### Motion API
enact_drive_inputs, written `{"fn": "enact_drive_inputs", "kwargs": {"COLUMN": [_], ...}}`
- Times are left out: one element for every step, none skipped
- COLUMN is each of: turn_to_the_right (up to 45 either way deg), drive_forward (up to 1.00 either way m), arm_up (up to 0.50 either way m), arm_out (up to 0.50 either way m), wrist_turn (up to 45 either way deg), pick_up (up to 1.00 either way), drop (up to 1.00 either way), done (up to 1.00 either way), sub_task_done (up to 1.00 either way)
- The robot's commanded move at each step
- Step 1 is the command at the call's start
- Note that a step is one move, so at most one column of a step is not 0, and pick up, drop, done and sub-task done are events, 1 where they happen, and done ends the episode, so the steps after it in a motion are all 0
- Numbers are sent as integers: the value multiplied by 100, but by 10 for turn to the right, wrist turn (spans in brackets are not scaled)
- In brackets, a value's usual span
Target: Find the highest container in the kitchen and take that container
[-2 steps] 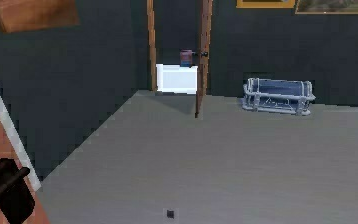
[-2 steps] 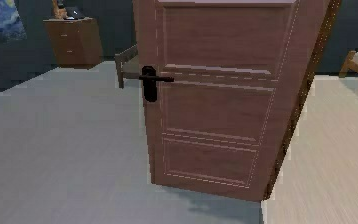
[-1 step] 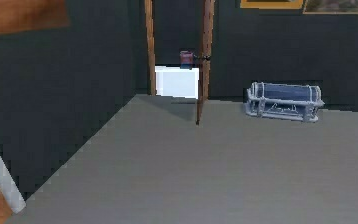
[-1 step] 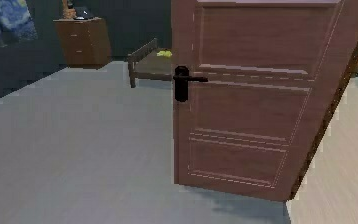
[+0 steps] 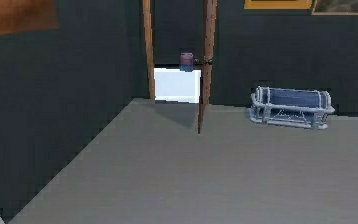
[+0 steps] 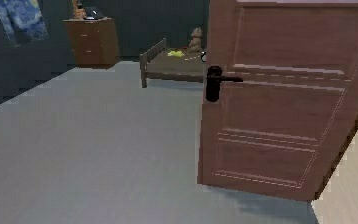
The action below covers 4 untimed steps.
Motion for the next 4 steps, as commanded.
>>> {"fn": "enact_drive_inputs", "kwargs": {"turn_to_the_right": [300, 0, -450, -120], "drive_forward": [0, 45, 0, 0], "arm_up": [0, 0, 0, 0], "arm_out": [0, 0, 0, 0], "wrist_turn": [0, 0, 0, 0], "pick_up": [0, 0, 0, 0], "drop": [0, 0, 0, 0], "done": [0, 0, 0, 0], "sub_task_done": [0, 0, 0, 0]}}
